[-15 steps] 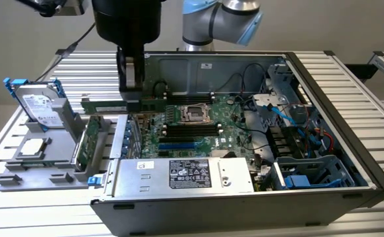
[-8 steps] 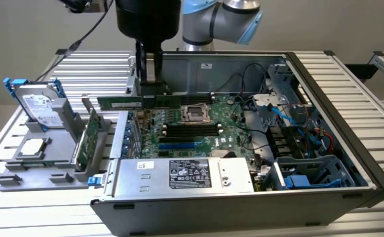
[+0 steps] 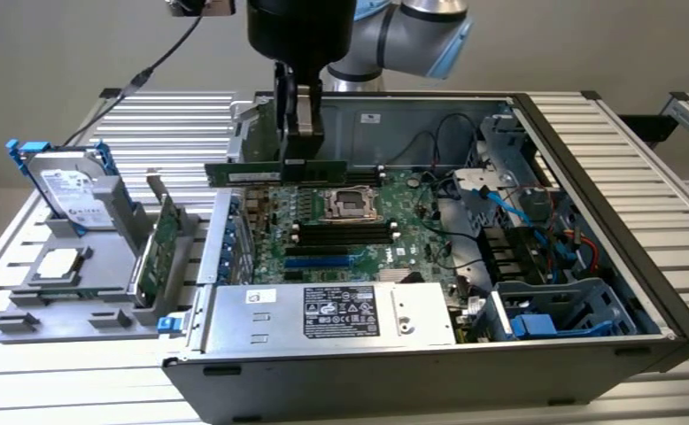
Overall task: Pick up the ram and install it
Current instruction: 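Pick up the ram and move it above insertion slot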
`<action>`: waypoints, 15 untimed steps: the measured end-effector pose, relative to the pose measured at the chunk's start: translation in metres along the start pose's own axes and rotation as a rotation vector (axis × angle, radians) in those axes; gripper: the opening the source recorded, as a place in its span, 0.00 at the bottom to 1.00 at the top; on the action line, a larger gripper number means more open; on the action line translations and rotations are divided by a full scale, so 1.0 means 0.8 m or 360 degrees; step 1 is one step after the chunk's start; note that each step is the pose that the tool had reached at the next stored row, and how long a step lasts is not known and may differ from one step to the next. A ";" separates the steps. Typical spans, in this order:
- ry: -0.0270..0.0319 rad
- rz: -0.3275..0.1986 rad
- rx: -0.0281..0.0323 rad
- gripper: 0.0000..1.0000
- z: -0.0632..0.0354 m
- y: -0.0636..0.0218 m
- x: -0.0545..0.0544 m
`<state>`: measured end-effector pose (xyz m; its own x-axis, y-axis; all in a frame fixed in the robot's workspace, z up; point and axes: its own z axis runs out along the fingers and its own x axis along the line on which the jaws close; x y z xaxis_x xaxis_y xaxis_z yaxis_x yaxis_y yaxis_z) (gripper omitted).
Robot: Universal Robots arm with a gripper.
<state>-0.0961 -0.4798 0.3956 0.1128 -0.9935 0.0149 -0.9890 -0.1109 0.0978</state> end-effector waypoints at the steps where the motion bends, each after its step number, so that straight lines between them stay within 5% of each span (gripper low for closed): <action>1: -0.00001 0.0000 0.00004 0.14 0.000 -0.004 -0.003; 15: 0.00001 0.0000 0.00021 0.14 0.003 -0.060 -0.041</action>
<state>-0.0528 -0.4419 0.3881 0.1128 -0.9935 0.0150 -0.9891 -0.1108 0.0965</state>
